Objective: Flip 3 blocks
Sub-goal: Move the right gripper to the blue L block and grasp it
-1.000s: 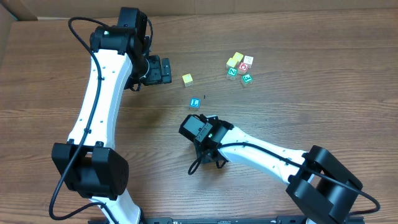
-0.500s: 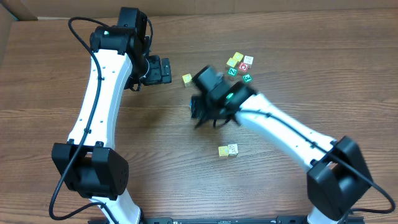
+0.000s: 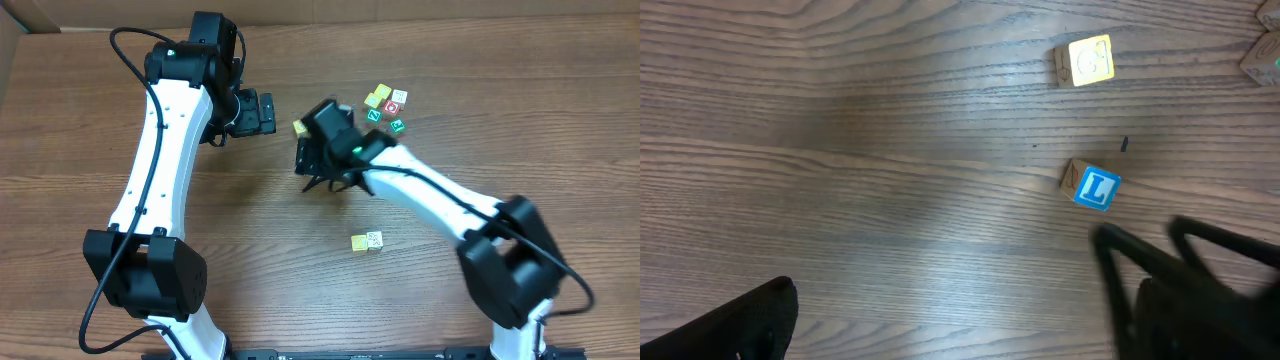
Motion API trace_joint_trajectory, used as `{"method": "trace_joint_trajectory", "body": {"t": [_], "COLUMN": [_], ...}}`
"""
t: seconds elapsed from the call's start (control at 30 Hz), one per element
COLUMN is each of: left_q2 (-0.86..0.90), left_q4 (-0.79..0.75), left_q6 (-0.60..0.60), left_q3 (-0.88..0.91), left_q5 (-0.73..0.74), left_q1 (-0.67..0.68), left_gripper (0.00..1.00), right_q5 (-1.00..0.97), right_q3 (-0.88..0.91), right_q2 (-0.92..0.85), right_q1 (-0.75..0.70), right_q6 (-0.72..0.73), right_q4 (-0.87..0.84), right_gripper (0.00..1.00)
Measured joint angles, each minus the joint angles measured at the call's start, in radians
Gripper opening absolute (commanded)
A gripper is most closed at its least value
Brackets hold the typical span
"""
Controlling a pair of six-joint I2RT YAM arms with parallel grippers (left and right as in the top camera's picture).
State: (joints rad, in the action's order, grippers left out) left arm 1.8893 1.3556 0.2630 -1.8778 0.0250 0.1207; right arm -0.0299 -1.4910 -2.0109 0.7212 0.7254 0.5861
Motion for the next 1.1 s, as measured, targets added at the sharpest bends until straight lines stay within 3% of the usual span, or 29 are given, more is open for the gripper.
{"method": "trace_joint_trajectory", "body": {"t": [0.13,0.4,0.93,1.1], "left_q2": [0.0,0.0,0.0,0.0], "left_q4": [0.0,0.0,0.0,0.0], "left_q6": [0.0,0.0,0.0,0.0], "left_q3": [0.0,0.0,0.0,0.0], "left_q5": [0.0,0.0,0.0,0.0], "left_q1": [0.0,0.0,0.0,0.0], "left_gripper": [1.0,1.0,1.0,1.0], "right_q5": [-0.03,-0.111,-0.199,-0.206], "right_q3": [0.0,0.0,0.0,0.0], "right_q2": [-0.08,-0.124,-0.124,-0.124], "right_q1": [0.02,0.047,0.05,0.051], "right_q6": [0.016,0.031,0.033,0.033], "right_q4": [-0.06,-0.103,-0.119,-0.113], "right_gripper": [0.74,0.53,0.4,0.4]}}
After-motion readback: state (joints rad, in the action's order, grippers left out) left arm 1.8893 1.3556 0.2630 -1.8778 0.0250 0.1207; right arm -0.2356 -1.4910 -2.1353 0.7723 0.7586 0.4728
